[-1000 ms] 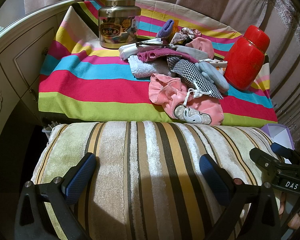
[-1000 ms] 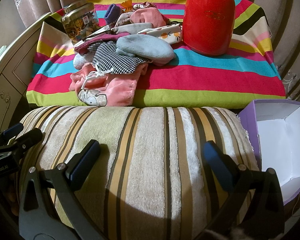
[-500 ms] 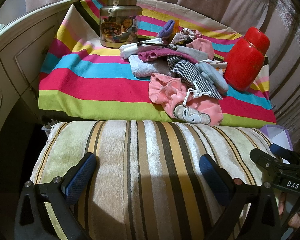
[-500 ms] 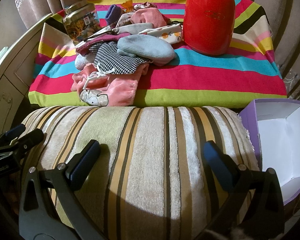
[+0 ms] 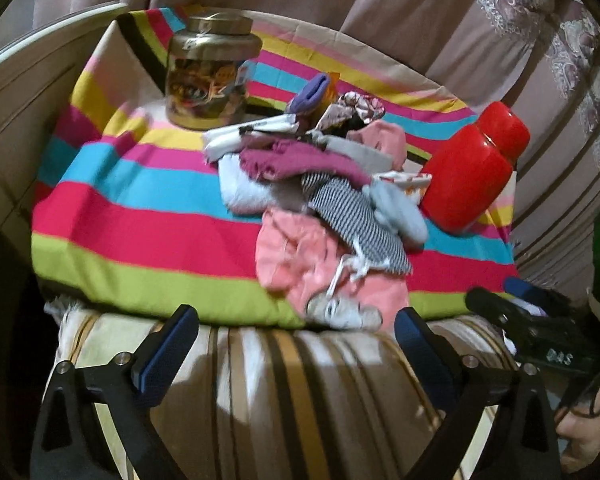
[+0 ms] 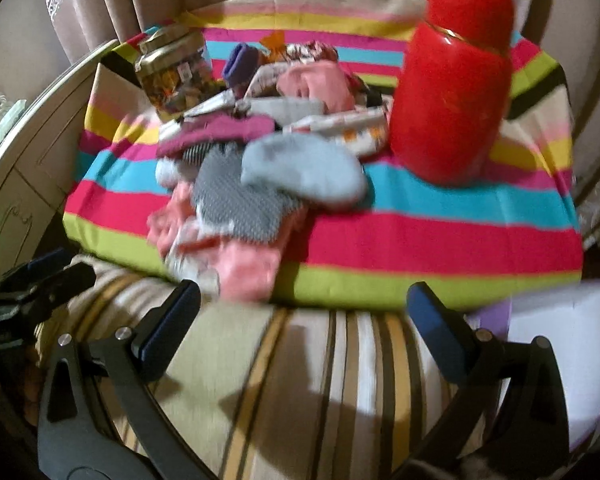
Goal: Organize soft objects
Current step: 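Grasp the checked cloth with the left tool while the right tool grasps the light blue cloth, then carry both cloths to the white box and release them inside, then grasp the pink fleece garment with the right tool while the left tool grasps the magenta knit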
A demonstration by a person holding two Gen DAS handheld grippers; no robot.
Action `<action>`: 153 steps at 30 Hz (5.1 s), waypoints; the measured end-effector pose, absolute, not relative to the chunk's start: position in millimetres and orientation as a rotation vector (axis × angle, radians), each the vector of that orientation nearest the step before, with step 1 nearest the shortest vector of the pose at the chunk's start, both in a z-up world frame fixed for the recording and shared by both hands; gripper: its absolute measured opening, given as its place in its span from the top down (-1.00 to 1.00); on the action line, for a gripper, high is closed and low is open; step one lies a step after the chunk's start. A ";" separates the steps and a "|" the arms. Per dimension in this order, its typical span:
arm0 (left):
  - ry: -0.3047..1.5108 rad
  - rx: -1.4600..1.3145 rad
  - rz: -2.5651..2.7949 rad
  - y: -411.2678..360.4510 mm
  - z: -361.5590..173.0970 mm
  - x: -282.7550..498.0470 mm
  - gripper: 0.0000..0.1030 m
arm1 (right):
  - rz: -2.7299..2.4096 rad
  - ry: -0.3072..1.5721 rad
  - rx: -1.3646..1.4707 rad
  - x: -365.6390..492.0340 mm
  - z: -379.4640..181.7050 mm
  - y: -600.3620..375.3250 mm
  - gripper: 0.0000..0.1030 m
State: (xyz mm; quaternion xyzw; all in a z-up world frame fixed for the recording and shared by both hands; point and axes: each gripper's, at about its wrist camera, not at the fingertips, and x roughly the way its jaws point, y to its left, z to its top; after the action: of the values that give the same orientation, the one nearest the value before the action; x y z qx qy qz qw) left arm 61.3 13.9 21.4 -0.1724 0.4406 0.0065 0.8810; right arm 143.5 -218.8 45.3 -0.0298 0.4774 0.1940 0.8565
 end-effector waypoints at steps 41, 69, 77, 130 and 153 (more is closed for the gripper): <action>1.043 -0.415 -0.133 -25.3 -22.0 191.2 0.65 | 0.520 1.082 0.192 250.2 -18.1 -218.4 0.23; 0.811 -0.375 -0.359 -110.2 58.1 130.2 0.88 | 0.309 0.933 0.190 146.2 25.2 -337.6 0.23; 0.841 -0.329 -0.504 -183.1 62.6 125.3 0.88 | 0.117 0.922 0.187 117.9 29.7 -416.9 0.23; 0.836 -0.274 -0.367 -108.6 61.2 90.8 -0.28 | 0.115 0.951 0.112 100.4 42.7 -396.7 -0.52; 0.854 -0.451 -0.114 32.9 32.2 77.5 -0.28 | 0.519 1.115 -0.134 158.1 21.7 -213.9 -0.68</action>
State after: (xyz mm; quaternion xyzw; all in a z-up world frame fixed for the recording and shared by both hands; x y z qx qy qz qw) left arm 77.5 32.9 32.2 -0.2167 0.4105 -0.0546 0.8841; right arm 158.1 -213.9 21.7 -0.0626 0.5228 0.2431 0.8147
